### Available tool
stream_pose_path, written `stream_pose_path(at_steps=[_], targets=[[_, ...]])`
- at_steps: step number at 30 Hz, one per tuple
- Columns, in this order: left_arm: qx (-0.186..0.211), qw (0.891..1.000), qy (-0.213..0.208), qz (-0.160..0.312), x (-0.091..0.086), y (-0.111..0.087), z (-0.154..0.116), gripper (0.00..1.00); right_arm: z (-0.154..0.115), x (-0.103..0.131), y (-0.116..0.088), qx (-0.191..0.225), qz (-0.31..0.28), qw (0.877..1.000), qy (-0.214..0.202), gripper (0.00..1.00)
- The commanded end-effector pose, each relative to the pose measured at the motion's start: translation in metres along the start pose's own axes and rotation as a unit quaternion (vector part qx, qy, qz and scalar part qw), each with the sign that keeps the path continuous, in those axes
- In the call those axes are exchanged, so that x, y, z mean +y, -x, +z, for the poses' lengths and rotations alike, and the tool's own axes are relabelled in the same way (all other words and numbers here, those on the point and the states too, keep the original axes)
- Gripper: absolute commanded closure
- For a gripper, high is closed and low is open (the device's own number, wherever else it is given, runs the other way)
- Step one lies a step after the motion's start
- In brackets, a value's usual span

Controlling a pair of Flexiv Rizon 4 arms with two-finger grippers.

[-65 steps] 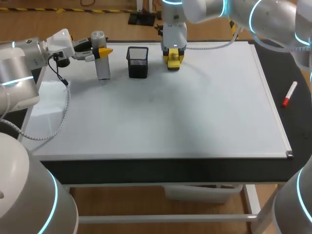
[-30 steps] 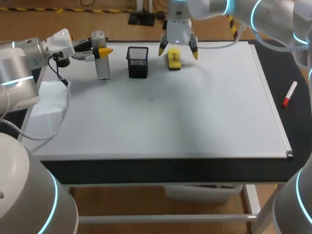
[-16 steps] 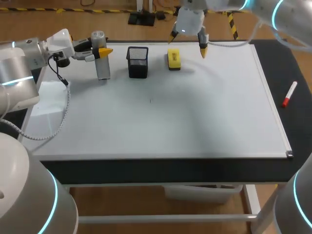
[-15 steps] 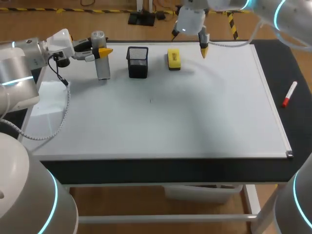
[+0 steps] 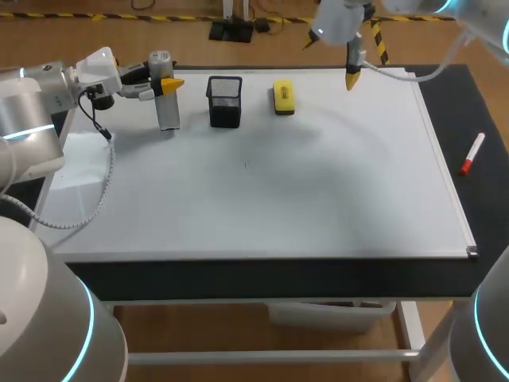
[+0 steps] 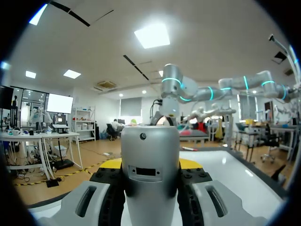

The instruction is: Pick up the inspection probe, press it on each red-marked spot on the whiteboard one by one, put down the probe, pick up the eraser, and wipe off all the red marks.

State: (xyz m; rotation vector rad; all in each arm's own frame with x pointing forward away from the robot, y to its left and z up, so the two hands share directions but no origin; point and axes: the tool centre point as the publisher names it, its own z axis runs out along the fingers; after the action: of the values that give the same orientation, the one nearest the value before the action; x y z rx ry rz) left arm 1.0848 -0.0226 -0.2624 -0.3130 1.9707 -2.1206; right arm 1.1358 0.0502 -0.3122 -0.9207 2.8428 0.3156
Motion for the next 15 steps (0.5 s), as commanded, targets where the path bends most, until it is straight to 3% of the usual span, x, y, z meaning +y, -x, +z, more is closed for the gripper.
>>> stream_pose_path(at_steps=[1, 12, 15], targets=[[0.0, 1.0, -0.001, 0.001, -0.001, 0.0, 0.0, 1.0, -0.028, 0.0, -0.036, -0.07, 0.02, 0.997, -0.002, 0.0], [0.0, 1.0, -0.001, 0.001, -0.001, 0.0, 0.0, 1.0, -0.059, -0.007, -0.058, -0.118, 0.079, 0.99, -0.003, 0.0], [0.0, 1.0, -0.001, 0.001, -0.001, 0.0, 0.0, 1.0, -0.065, -0.01, -0.063, -0.113, 0.099, 0.989, 0.008, 0.0]])
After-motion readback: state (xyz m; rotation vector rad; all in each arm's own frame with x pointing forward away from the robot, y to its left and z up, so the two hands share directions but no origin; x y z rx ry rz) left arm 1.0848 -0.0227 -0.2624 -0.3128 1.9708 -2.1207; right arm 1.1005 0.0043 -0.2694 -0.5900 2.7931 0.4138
